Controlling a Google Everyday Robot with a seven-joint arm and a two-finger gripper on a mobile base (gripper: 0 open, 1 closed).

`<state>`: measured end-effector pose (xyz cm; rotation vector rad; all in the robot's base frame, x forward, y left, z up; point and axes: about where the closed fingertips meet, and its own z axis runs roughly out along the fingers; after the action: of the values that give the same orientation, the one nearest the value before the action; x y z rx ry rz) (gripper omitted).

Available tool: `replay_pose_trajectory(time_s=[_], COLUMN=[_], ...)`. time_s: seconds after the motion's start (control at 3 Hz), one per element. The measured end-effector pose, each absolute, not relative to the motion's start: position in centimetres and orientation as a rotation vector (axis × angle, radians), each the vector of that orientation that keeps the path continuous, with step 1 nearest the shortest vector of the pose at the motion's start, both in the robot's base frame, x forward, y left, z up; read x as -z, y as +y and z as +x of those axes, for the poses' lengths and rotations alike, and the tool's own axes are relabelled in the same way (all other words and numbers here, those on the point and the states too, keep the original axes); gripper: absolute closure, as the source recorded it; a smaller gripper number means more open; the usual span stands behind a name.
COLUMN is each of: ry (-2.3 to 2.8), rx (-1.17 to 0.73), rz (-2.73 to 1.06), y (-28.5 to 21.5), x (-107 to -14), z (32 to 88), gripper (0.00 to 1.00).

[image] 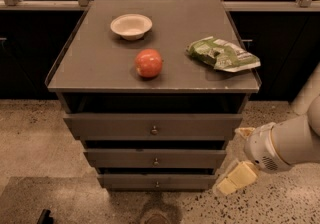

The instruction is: Open bottom drawer

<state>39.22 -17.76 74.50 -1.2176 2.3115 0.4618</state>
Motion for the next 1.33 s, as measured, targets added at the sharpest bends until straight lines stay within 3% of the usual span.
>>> replay_pose_trajectory(time_s=[0.33,1.33], ry=[2.300,2.411], rx=[-0.442,-0.639], rz=[-1.189,-0.825], y=[-17.8,-18.7], x=[-74.3,-53.3], z=[38.2,38.7], gripper=[0.00,0.00])
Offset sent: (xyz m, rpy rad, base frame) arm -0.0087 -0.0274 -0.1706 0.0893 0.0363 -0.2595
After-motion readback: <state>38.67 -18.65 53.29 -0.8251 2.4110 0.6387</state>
